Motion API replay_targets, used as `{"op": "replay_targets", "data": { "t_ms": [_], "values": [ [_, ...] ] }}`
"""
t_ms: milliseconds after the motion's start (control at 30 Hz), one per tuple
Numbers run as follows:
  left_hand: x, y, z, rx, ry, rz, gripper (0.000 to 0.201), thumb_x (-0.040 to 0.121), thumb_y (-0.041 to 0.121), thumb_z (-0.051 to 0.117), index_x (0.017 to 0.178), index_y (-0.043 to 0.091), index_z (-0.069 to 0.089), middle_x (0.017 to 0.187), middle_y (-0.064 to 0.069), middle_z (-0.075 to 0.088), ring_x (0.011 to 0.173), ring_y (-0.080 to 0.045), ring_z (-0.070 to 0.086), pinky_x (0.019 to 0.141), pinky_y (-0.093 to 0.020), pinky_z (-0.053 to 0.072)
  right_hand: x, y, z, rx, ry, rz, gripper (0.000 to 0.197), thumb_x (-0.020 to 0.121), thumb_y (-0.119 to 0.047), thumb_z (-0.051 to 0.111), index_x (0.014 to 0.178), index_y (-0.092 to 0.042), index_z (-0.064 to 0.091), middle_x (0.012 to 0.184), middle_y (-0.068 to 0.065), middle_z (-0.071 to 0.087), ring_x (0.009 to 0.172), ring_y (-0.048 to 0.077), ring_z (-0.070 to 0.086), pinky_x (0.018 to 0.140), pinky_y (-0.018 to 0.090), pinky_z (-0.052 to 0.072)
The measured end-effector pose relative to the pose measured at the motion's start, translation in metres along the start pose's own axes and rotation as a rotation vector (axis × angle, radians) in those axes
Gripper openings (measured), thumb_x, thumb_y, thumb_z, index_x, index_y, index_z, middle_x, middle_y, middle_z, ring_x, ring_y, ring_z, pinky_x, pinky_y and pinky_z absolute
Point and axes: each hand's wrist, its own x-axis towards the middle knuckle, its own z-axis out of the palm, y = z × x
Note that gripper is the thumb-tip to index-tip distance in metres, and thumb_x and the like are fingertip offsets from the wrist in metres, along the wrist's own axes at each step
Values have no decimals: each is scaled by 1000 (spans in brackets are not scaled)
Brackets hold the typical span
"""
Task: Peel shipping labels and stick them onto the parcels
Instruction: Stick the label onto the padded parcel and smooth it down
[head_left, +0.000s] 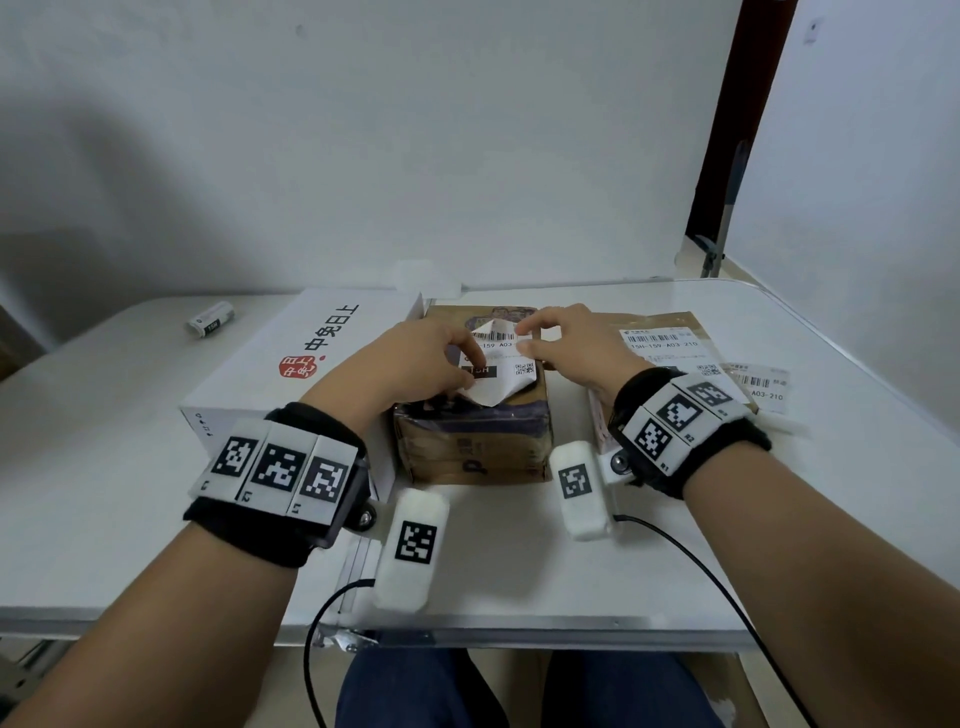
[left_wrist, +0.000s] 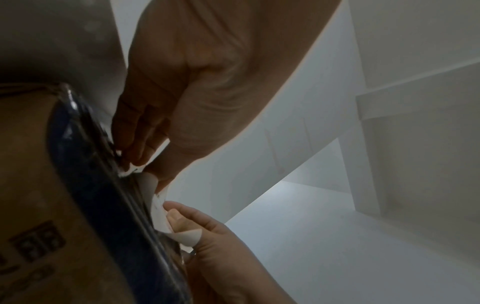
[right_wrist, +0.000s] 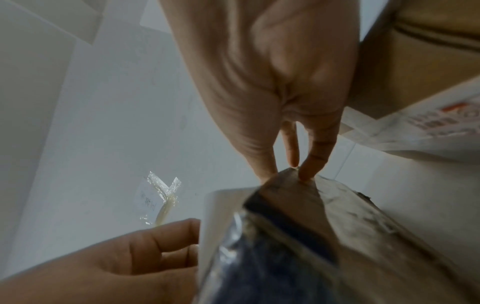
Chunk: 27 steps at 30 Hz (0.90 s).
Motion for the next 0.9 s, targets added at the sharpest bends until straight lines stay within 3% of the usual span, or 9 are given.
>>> {"op": "replay_targets", "data": {
  "t_ms": [67, 167, 300, 467, 600, 667, 767, 833, 900],
  "values": [
    [0, 1, 3, 26, 50, 40, 14, 87, 20, 66, 99, 27, 66, 89, 1, 58, 77, -16, 61, 53, -15, 42, -1, -1, -1, 23, -12, 11, 16, 90, -24, 63, 105, -24, 68, 122, 0, 55, 105, 20, 59, 92, 36, 52],
    [-1, -2, 8, 29, 102, 94, 17, 88, 22, 64, 105, 22, 66, 96, 5, 45, 68, -3, 46, 54, -8, 36, -4, -1, -2, 6, -12, 11, 21, 93, -24, 60, 112, -22, 67, 123, 1, 54, 105, 19, 58, 89, 32, 51],
    [-5, -7, 7, -18, 86, 100, 22, 88, 23, 65, 110, 23, 64, 105, 2, 51, 73, -7, 47, 53, -12, 39, -10, -4, -1, -39, -35, 30, 25, 92, -30, 61, 116, -27, 64, 129, 3, 50, 108, 23, 60, 89, 27, 49],
    [-13, -17, -11, 2, -30, 66, 23, 87, 26, 68, 110, 30, 64, 81, 11, 47, 67, -1, 46, 51, -6, 34, -22, -12, 2, 53, -114, 33, 27, 87, -25, 67, 114, -20, 66, 113, 3, 58, 104, 26, 64, 96, 42, 52],
    [-17, -26, -12, 9, -39, 68, 25, 85, 30, 69, 109, 35, 64, 87, 7, 48, 73, -5, 48, 55, -6, 32, -24, -19, -7, -108, 14, -33, 19, 89, -31, 62, 106, -26, 69, 115, 3, 52, 98, 19, 58, 85, 29, 46],
    [-15, -30, -10, 20, -40, 43, 35, 84, 34, 69, 118, 37, 61, 102, 6, 52, 89, -11, 51, 70, -12, 35, -27, -28, -8, -157, 55, -136, 19, 92, -29, 57, 103, -25, 73, 107, -2, 57, 85, 9, 55, 71, 20, 39],
    [-13, -32, -10, 72, -61, 39, 53, 85, 40, 67, 135, 35, 49, 128, 8, 49, 119, -16, 48, 94, -26, 35, -34, -43, 5, -185, -162, -295, 22, 94, -22, 56, 106, -20, 74, 94, -7, 66, 71, 0, 51, 60, 5, 36],
    [-12, -30, -10, 97, -67, 21, 67, 86, 41, 66, 145, 29, 36, 152, 5, 32, 135, -18, 37, 106, -29, 28, -31, -46, 15, -223, -252, -359, 26, 95, -16, 54, 116, -16, 69, 109, -4, 66, 88, 0, 53, 75, 2, 36],
    [-11, -32, -11, 111, -90, -48, 85, 85, 45, 65, 152, 25, 16, 161, 3, 9, 144, -19, 23, 112, -31, 20, -21, -44, 19, -293, -289, -368, 34, 98, -17, 50, 131, -15, 59, 132, 1, 58, 116, 10, 52, 96, 14, 35]
  ]
}}
